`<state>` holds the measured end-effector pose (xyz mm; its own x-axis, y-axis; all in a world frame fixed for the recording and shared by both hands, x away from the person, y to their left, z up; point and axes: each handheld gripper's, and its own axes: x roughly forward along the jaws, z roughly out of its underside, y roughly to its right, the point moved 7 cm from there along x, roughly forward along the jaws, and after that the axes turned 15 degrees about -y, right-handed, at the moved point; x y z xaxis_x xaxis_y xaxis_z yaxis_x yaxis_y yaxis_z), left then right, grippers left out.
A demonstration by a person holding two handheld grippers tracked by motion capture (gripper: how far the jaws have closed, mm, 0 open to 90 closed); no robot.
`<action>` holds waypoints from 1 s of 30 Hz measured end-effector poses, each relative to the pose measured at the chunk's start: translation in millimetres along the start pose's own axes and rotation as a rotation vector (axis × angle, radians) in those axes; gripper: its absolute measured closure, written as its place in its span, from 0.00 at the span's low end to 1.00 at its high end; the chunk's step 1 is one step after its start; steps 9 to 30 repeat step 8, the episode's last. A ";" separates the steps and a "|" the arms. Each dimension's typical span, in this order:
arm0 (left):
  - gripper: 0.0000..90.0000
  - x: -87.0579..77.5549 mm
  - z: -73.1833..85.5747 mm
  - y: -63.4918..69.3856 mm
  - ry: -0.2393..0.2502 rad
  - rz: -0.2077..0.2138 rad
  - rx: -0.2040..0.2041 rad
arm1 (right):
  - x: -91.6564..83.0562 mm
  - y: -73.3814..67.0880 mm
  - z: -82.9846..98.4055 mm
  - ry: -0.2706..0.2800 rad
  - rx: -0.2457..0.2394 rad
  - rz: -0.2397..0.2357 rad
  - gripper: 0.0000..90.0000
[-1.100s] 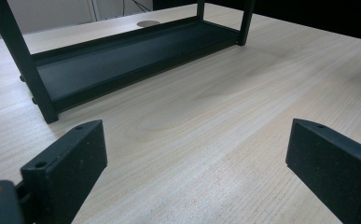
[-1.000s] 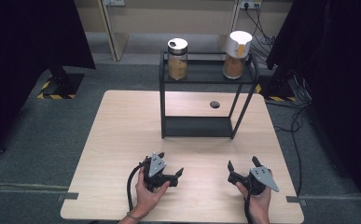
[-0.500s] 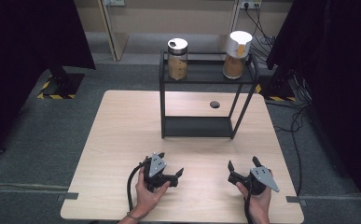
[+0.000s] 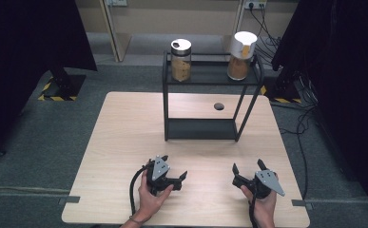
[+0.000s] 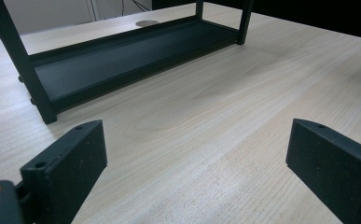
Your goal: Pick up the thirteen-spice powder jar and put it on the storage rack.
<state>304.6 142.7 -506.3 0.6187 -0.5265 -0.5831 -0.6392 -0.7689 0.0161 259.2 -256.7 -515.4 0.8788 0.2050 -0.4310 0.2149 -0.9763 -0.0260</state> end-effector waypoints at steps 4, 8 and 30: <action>0.05 0.0 -0.1 0.1 -0.001 -0.001 0.001 | -0.2 0.0 0.3 0.002 0.000 0.000 0.04; 0.05 0.1 -0.2 -0.1 -0.001 0.001 0.000 | -0.5 0.0 0.6 0.004 0.002 0.000 0.04; 0.05 0.1 -0.2 -0.1 -0.001 0.001 0.000 | -0.5 0.0 0.6 0.004 0.002 0.000 0.04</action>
